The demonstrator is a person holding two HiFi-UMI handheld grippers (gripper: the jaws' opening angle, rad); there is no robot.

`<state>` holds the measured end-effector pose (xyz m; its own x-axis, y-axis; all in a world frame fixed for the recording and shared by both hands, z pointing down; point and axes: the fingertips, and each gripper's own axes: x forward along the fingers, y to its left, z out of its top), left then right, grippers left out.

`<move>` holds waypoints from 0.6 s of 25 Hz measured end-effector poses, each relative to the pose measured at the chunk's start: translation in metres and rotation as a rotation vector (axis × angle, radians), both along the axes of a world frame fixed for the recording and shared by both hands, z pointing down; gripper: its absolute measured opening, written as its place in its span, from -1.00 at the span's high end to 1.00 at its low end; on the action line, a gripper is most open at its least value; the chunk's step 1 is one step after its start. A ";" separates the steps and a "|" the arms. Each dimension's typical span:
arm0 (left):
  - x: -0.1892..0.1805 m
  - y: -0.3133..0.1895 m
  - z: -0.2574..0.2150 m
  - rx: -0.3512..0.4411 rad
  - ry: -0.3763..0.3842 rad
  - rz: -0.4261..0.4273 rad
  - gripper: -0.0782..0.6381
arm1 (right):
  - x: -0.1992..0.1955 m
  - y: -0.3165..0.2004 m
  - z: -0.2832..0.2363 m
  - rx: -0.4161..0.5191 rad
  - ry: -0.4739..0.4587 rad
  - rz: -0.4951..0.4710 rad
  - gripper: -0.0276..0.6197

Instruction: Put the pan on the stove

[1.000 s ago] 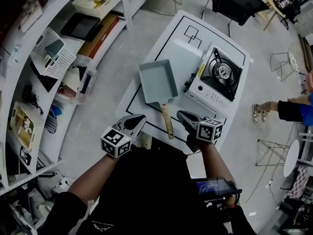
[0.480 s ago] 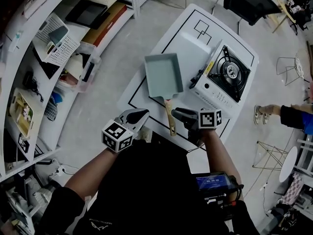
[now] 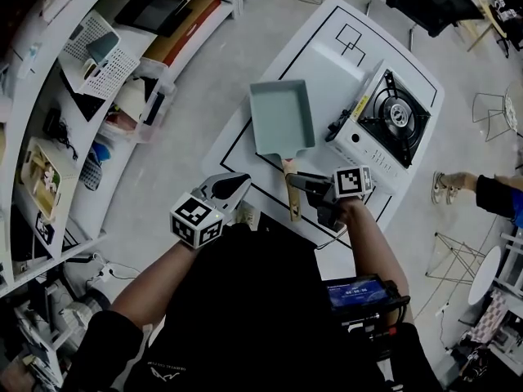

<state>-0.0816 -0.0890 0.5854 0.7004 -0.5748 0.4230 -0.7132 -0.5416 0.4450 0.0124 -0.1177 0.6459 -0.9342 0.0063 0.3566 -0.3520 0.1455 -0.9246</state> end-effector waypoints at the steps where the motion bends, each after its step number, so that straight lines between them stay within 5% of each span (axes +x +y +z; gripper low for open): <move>1: 0.000 0.000 -0.001 0.002 -0.002 0.002 0.76 | -0.002 0.000 0.001 -0.010 -0.005 -0.011 0.19; 6: -0.001 0.003 0.000 -0.009 -0.007 -0.009 0.76 | -0.012 0.014 0.006 -0.067 -0.026 -0.095 0.19; 15: -0.004 0.006 0.002 -0.025 -0.016 -0.013 0.76 | -0.017 0.009 0.010 -0.130 -0.123 -0.035 0.45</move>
